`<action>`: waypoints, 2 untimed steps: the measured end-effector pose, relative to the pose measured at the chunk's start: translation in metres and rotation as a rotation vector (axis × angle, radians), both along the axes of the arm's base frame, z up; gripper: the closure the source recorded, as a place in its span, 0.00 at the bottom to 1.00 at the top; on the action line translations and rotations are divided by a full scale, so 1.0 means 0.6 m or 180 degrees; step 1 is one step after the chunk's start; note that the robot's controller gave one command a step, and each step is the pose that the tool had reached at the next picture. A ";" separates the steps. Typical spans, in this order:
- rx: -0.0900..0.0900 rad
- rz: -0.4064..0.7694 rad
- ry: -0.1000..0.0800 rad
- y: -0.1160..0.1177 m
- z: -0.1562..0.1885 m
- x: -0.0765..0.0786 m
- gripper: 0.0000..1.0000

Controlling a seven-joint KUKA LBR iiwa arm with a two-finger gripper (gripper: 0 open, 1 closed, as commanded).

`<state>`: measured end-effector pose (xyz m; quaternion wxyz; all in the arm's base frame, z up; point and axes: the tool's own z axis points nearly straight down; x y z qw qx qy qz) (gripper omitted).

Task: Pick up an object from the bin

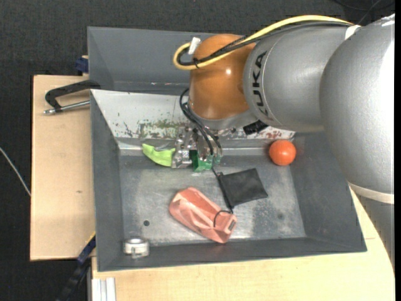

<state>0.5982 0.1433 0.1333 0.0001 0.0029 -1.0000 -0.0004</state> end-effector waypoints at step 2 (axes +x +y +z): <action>0.0004 0.0044 -0.0020 0.003 0.125 -0.011 1.00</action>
Offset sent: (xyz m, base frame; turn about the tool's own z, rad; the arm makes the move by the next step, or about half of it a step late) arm 0.0028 0.0095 0.0795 -0.0246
